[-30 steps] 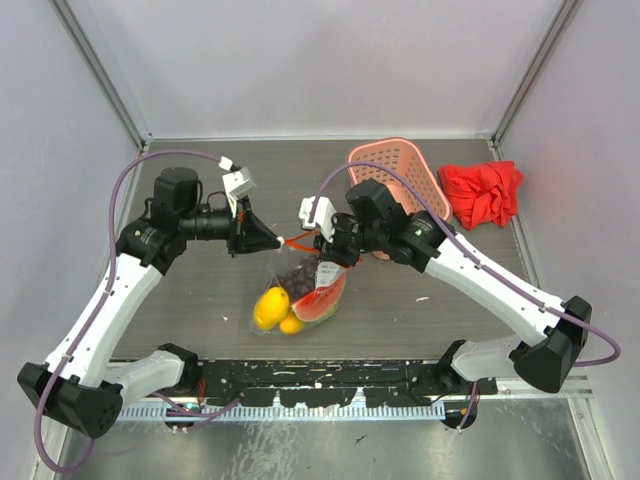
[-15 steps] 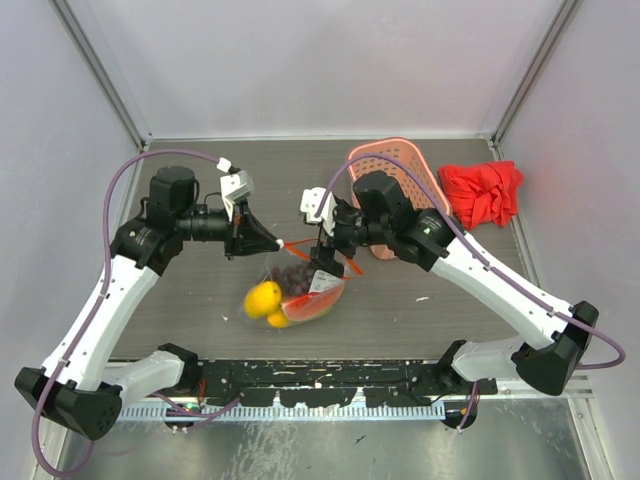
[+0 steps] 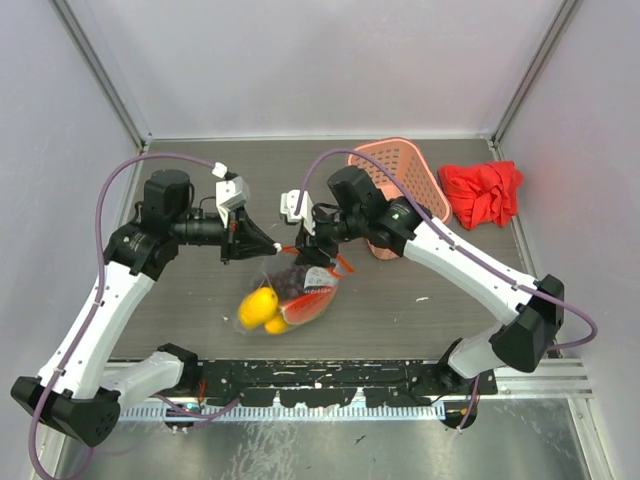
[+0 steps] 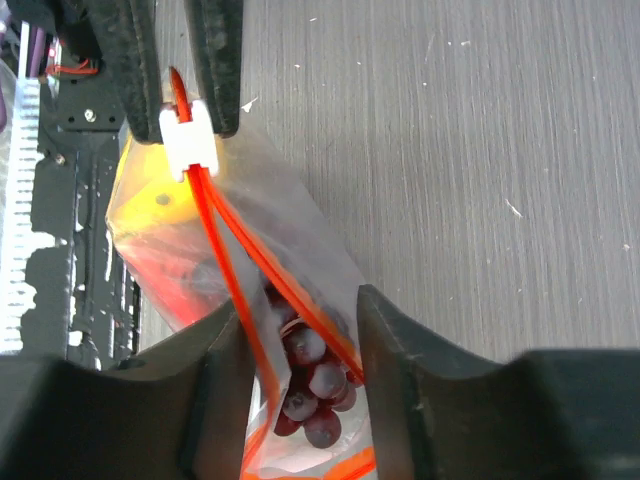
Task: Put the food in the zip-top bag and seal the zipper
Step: Zip the zipper food storage bag at the center of the board.
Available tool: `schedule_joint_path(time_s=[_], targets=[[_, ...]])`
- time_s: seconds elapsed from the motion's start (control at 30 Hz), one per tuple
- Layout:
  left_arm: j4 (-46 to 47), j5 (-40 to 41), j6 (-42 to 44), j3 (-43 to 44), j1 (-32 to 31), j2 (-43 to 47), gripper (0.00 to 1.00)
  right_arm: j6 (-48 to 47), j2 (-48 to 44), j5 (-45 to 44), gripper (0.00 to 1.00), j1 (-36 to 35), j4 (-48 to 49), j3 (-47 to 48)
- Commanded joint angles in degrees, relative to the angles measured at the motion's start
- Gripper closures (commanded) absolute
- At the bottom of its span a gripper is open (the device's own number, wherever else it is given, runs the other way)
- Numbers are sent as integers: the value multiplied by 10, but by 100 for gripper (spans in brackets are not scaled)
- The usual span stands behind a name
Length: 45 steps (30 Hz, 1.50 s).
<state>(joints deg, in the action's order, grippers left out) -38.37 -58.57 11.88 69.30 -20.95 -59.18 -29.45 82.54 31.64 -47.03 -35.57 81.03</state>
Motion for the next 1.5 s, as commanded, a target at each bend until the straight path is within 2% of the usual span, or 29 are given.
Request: schedule_joint_path(time_s=[0.0, 0.17, 0.2, 0.3, 0.37, 0.5, 0.57, 0.7, 0.87, 0.97, 1.13, 1.33, 1.37, 1.47], targets=[[-7, -45, 47, 24, -2, 25, 100, -14, 12, 39, 64, 1, -21, 48], [-25, -42, 76, 23, -2, 36, 100, -12, 7, 37, 96, 1, -34, 45], [-24, -39, 78, 21, -3, 38, 100, -10, 3, 33, 99, 1, -34, 43], [-5, -16, 64, 8, -3, 48, 99, -4, -15, 21, 99, 1, -32, 36], [21, -3, 40, -9, -2, 59, 91, 1, -24, 14, 99, 1, -28, 33], [103, 39, -30, -61, -3, 90, 59, 16, -43, 0, 99, 1, -11, 21], [134, 51, -55, -91, -3, 106, 52, 23, -52, -7, 99, 1, -1, 14], [219, 57, -118, -141, -3, 122, 44, 32, -59, -13, 100, 1, 10, 7], [297, 73, -178, -181, -3, 102, 42, 38, -58, -10, 100, 0, 13, 7], [327, 76, -198, -190, -3, 84, 33, 40, -58, -9, 100, 1, 13, 7], [353, 61, -209, -188, -3, 59, 35, 43, -58, -2, 100, 1, 15, 6], [357, 12, -218, -179, -7, 26, 50, 46, -61, -5, 100, 1, 30, -4], [357, 11, -217, -180, -8, 24, 54, 48, -63, -5, 100, 0, 33, -5], [357, 10, -214, -184, -11, 18, 75, 50, -66, -5, 100, 1, 41, -10]])
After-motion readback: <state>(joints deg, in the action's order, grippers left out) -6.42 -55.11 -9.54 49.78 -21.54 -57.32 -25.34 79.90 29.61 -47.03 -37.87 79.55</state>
